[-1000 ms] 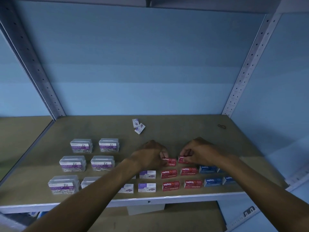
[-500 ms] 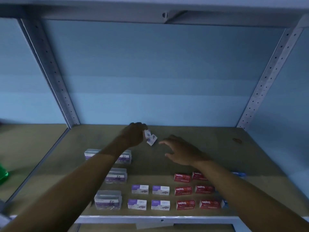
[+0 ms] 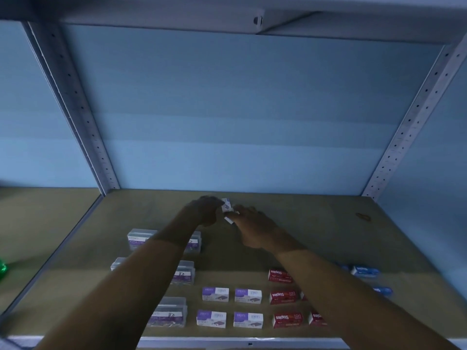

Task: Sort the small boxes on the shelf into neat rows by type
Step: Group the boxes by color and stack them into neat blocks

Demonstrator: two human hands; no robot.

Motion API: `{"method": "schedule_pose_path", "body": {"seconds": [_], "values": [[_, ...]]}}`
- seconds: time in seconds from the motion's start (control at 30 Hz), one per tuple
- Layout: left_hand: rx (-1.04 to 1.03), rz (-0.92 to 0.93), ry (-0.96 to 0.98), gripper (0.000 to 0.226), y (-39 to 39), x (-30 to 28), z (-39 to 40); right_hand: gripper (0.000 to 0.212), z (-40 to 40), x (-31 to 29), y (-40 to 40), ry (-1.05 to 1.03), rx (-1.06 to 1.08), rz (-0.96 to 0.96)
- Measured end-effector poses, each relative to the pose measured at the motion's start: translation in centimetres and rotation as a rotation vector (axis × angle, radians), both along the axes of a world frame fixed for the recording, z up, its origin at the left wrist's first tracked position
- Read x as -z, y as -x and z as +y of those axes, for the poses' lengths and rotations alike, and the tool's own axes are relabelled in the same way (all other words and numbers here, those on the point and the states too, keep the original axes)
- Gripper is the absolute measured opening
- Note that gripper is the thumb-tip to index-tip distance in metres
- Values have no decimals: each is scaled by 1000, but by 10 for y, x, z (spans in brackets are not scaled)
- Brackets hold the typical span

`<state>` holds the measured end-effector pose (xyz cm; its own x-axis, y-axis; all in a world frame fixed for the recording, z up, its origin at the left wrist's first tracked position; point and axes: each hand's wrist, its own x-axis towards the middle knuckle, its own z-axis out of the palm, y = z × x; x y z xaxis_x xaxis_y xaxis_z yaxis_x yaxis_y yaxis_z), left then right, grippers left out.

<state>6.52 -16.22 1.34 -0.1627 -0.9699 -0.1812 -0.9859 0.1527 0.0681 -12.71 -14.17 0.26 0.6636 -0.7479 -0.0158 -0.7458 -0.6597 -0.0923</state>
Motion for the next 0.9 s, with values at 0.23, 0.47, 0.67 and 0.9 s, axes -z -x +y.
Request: {"method": "schedule_pose_path", "body": {"seconds": [0.23,0.47,0.67,0.9], "values": [[29,56,62,64,-12,8,-4,64,-4,0,11,33,-8,-16],[27,137,44,83,-5,2,7,34,-3,-6,24,37,35,-137],[92,17,52,66,4,-9,21,34,-8,-7,43,-88,187,-222],[141,-82,141,52,8,-13,23,50,-16,-9,43,-92,228,-242]]}}
